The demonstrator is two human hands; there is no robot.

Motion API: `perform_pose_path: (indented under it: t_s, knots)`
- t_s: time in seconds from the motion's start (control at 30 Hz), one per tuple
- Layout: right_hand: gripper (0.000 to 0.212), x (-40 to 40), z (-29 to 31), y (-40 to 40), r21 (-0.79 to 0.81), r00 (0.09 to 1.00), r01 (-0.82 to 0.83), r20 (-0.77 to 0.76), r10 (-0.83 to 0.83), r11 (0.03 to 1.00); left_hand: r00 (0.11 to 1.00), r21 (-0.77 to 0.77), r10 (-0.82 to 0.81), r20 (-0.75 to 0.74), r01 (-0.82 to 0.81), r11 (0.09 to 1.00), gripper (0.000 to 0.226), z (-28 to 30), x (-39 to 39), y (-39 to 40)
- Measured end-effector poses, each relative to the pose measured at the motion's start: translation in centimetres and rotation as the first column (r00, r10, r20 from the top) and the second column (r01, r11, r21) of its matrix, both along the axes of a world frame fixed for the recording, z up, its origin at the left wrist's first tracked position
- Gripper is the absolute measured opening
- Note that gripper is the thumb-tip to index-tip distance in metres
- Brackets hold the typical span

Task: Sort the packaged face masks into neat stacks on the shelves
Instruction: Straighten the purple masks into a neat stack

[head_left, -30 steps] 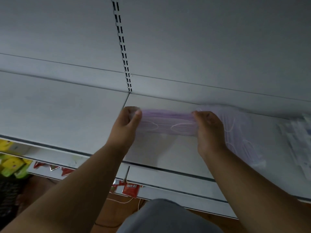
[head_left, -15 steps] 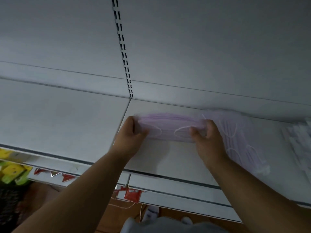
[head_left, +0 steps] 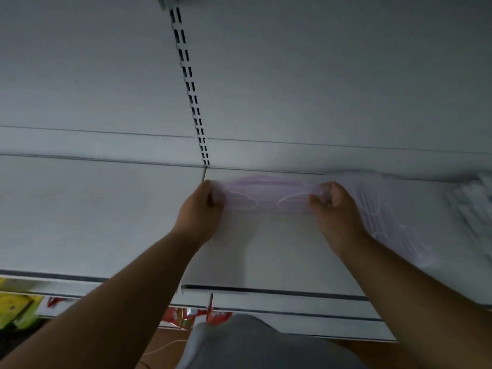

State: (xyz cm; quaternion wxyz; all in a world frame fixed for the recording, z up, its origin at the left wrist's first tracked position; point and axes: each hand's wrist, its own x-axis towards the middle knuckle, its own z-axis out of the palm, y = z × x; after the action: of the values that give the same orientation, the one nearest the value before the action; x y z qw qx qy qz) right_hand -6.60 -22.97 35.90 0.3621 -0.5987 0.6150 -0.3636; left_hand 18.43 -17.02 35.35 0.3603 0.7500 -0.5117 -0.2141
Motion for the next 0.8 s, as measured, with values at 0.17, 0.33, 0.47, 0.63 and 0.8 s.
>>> perform_pose_path:
  t_s: [0.17,0.33,0.47,0.63,0.8]
  knots:
    - [0.016,0.0,-1.0,0.8,0.043,0.999,-0.018,-0.026,0.019,0.999,0.997,0.058,-0.042,0.06,0.038,0.998,0.01,-0.6,1.0,0.3]
    - [0.023,0.5,-0.9,-0.7,0.054,0.998,0.04,-0.051,-0.037,0.998,0.999,0.085,0.041,-0.027,-0.039,0.996,0.025,0.1,1.5,-1.1]
    - [0.023,1.4,-0.5,-3.4,0.149,0.999,0.038,0.001,-0.039,0.988,0.991,0.184,0.119,-0.056,-0.107,0.977,0.015,0.1,2.3,-3.4]
    - [0.027,2.2,-1.0,-6.5,0.21,0.991,0.077,-0.121,-0.052,0.975,0.993,0.202,0.115,-0.006,-0.112,0.973,0.033,0.1,2.5,-6.2]
    - [0.02,3.0,-0.9,-7.6,0.147,0.917,0.105,-0.397,-0.039,0.983,0.985,0.237,0.007,0.173,-0.048,0.97,0.023,-0.1,2.2,-7.5]
